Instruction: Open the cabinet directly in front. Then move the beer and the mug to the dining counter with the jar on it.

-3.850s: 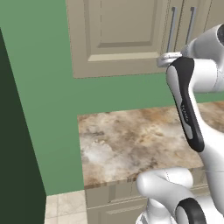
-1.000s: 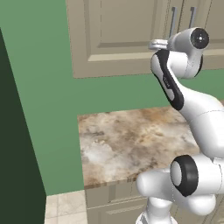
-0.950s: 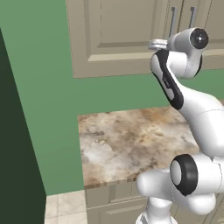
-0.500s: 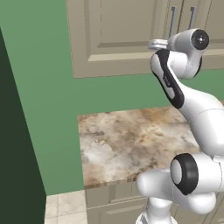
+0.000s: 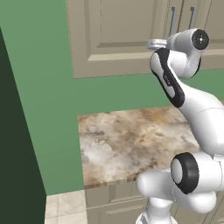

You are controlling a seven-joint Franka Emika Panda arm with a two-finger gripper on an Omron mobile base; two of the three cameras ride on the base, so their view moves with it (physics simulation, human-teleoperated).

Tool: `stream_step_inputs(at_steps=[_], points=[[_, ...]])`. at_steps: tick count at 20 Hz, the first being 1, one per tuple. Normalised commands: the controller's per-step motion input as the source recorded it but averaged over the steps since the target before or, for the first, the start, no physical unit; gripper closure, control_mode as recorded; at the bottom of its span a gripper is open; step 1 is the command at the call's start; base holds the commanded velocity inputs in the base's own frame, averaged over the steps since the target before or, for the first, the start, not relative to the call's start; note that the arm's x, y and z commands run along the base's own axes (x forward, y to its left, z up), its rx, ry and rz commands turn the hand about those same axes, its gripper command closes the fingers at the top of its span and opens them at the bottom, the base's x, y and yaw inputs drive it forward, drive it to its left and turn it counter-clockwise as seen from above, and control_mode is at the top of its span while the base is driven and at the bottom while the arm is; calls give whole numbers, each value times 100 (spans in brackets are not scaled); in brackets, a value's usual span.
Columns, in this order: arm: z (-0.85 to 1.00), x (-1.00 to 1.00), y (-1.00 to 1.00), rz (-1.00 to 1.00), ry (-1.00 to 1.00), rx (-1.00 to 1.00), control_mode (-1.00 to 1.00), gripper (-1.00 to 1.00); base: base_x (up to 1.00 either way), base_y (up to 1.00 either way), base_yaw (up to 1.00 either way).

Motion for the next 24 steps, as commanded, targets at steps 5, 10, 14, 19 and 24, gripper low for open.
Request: stream_step_inputs(at_steps=[5,10,14,19,24], points=[[-9,19,0,10,0,13,-100,100,0,0,0],[-8,2,1,14,0,17,-100,100,0,0,0],[-1,0,33,12,0,9,-100,100,0,0,0],[0,0,60,11,5,1,-100,100,0,0,0],[0,0,86,11,10,0,-100,100,0,0,0]])
